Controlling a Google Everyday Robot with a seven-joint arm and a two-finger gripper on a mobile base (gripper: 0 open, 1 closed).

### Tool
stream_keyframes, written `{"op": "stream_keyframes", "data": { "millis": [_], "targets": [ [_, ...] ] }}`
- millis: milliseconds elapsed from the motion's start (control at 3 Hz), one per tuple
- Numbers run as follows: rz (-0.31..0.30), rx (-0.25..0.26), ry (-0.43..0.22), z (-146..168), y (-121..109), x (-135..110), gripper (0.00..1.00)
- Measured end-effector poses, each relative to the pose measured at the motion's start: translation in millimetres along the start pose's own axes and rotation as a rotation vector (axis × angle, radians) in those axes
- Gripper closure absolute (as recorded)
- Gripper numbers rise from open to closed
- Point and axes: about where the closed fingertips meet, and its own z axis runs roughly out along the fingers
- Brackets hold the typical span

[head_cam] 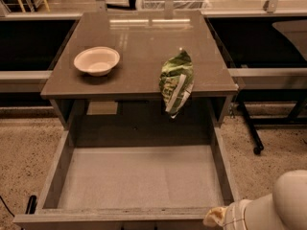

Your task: Close top drawer

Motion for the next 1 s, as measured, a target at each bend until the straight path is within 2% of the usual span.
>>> {"op": "stream_keyframes", "data": {
  "millis": [333, 667, 1000],
  "targets": [
    [-0.012, 0.015, -0.01, 16.6, 1.6, 5.9, 0.7],
    [-0.046, 0.037, -0.018, 32.7, -7.6, 2.8, 0.98],
    [-0.066, 0.068, 0.01, 47.3, -24.1, 2.9, 0.86]
  ]
}}
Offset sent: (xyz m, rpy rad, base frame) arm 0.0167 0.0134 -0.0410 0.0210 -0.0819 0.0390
